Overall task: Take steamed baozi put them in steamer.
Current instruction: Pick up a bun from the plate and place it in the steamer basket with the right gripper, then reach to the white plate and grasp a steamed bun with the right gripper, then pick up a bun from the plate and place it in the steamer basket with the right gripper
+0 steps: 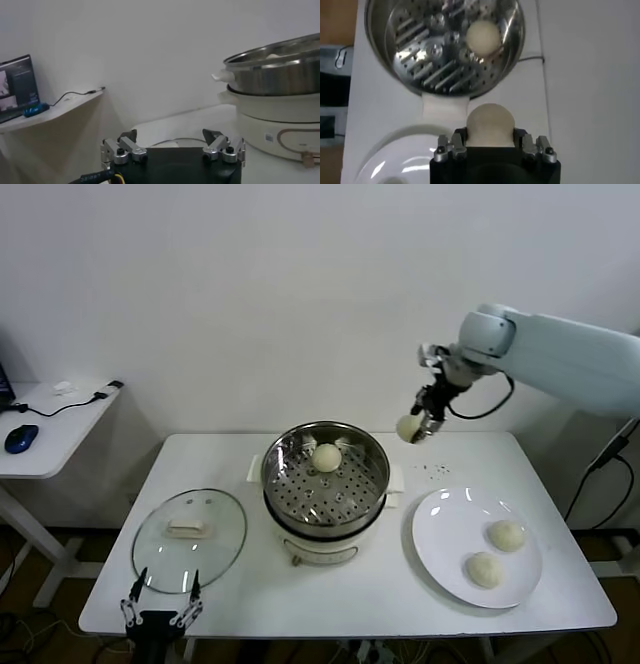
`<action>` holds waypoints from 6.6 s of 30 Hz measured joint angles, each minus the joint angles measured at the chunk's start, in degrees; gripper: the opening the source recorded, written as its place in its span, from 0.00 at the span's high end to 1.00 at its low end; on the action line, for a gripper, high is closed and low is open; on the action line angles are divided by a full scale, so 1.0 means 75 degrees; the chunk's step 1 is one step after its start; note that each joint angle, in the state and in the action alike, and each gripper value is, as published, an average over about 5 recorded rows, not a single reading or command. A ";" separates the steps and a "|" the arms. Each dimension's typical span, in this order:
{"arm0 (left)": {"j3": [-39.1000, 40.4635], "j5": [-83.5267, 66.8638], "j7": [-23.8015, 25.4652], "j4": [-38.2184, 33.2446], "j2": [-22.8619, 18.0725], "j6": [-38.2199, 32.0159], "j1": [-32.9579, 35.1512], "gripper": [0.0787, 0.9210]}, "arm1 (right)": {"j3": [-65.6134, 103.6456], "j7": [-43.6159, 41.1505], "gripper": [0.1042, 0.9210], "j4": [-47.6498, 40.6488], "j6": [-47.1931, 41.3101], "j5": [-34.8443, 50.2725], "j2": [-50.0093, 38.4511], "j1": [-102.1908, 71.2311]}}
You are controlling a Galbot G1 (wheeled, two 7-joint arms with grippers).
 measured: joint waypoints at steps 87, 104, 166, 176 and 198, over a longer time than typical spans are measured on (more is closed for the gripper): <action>-0.0113 0.0290 0.0009 0.0189 -0.0101 0.0161 -0.0069 0.12 | 0.2183 -0.0106 0.12 0.3103 0.0459 -0.3771 -0.4464 -0.3524; -0.0107 0.0392 -0.0013 0.0306 -0.0150 0.0171 -0.0054 0.12 | 0.3361 0.0096 0.12 0.2733 0.0562 -0.5116 -0.4647 -0.5561; -0.0044 0.0649 0.0026 0.0458 -0.0002 0.0081 -0.0003 0.12 | 0.1284 -0.0937 0.42 0.1750 0.6737 -0.6670 0.1075 -0.0649; -0.0094 0.0606 0.0033 0.0540 0.0058 0.0073 0.0016 0.12 | 0.1097 -0.0902 0.42 0.1917 0.7078 -0.7032 0.1672 -0.1344; -0.0068 0.0645 0.0051 0.0626 0.0147 0.0116 -0.0018 0.12 | 0.0984 -0.0750 0.15 0.1827 0.7355 -0.7181 0.1931 -0.1901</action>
